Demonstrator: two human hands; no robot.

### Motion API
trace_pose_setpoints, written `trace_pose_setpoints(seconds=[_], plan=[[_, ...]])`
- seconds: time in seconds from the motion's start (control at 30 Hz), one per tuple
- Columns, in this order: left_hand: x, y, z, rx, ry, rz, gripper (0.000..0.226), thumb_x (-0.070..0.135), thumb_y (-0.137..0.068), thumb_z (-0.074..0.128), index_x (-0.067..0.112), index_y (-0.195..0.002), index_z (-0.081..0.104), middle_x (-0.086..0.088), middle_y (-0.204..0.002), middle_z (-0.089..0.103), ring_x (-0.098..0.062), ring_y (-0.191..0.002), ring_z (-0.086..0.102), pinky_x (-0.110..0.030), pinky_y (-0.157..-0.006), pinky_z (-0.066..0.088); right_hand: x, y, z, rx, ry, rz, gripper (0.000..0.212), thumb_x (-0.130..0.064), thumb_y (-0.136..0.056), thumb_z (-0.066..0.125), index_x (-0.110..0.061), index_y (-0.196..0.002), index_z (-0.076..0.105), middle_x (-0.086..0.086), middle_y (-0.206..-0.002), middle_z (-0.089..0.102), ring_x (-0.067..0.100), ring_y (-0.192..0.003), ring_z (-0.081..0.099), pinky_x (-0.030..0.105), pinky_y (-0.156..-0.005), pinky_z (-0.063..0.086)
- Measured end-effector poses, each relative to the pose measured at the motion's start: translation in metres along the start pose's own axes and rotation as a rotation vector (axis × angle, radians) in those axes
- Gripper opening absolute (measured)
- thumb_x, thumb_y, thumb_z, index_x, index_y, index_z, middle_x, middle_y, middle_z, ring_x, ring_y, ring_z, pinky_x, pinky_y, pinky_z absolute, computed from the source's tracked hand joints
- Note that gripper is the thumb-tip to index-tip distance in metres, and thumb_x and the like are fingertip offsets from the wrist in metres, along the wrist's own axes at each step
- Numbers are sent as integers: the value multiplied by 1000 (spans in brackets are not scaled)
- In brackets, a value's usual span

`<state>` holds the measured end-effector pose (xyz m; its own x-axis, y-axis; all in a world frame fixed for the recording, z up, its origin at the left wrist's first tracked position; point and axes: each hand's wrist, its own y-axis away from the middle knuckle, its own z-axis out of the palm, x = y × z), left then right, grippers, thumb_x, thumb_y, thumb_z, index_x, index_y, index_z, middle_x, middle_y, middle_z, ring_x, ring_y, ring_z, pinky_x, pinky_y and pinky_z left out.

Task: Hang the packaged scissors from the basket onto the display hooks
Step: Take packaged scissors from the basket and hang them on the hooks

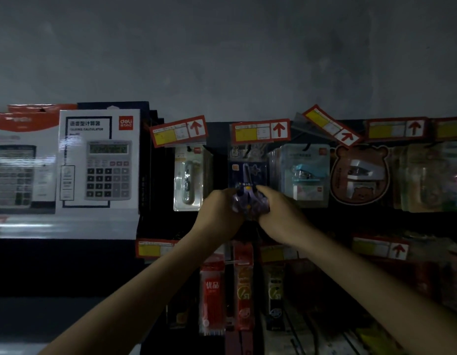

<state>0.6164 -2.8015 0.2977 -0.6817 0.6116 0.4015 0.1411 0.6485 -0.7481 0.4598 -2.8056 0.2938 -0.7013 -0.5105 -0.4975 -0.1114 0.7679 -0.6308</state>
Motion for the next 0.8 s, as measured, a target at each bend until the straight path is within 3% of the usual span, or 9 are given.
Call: trace_pose_setpoints(seconds=[0.07, 0.23, 0.37, 0.47, 0.57, 0.67, 0.77, 0.8], plan=[[-2, -7, 3, -36, 12, -39, 25, 19, -91, 72, 8, -113, 70, -10, -102, 74, -27, -95, 70, -35, -79, 56, -1, -9, 4, -25, 3, 25, 52, -4, -87, 56, -22, -136, 56, 4, -119, 67, 25, -108, 63, 39, -92, 56], [-9, -24, 15, -146, 131, -172, 34, 9, -95, 63, 3, -128, 60, -20, -121, 69, -33, -114, 65, -34, -92, 52, -3, -27, 11, -90, -50, 134, 37, -17, -99, 53, -23, -136, 52, 4, -126, 62, 25, -113, 58, 34, -96, 50], [-14, -35, 20, -239, 134, -217, 34, 1, -98, 56, -3, -132, 55, -16, -113, 65, -22, -101, 60, -20, -73, 42, -2, -39, 12, -175, -89, 177, 41, -15, -105, 45, -19, -145, 43, 8, -138, 54, 22, -117, 50, 26, -94, 38], [-18, -49, 28, -274, 100, -204, 33, -2, -100, 52, -8, -132, 55, -25, -128, 62, -27, -113, 60, -17, -72, 39, 0, -49, 15, -196, -100, 239, 53, -15, -104, 47, -18, -155, 31, 11, -146, 48, 26, -129, 47, 26, -97, 37], [-16, -56, 29, -352, -11, -207, 36, -1, -103, 48, -8, -137, 53, -25, -139, 56, -34, -132, 53, -24, -91, 40, 6, -59, 24, -213, -113, 252, 58, -19, -103, 52, -23, -157, 29, 10, -147, 50, 27, -129, 50, 28, -97, 42], [-26, -65, 32, -360, -57, -222, 36, -2, -100, 53, -8, -135, 55, -27, -136, 57, -37, -131, 53, -29, -102, 42, 14, -67, 31, -228, -110, 263, 56, -13, -101, 52, -18, -154, 34, 12, -138, 57, 26, -122, 55, 27, -89, 43], [-32, -63, 32, -348, -129, -144, 43, 0, -98, 57, -4, -140, 52, -26, -139, 55, -39, -133, 52, -44, -112, 41, 20, -72, 34, -216, -90, 283, 47, -19, -102, 52, -22, -147, 39, 9, -137, 56, 25, -117, 55, 27, -95, 45], [-31, -61, 33, -346, -148, -162, 46, 3, -99, 56, -1, -144, 48, -21, -144, 53, -37, -135, 51, -42, -113, 41, 20, -70, 33, -211, -64, 286, 48, -22, -103, 51, -24, -149, 36, 9, -139, 53, 25, -118, 54, 25, -95, 43]])
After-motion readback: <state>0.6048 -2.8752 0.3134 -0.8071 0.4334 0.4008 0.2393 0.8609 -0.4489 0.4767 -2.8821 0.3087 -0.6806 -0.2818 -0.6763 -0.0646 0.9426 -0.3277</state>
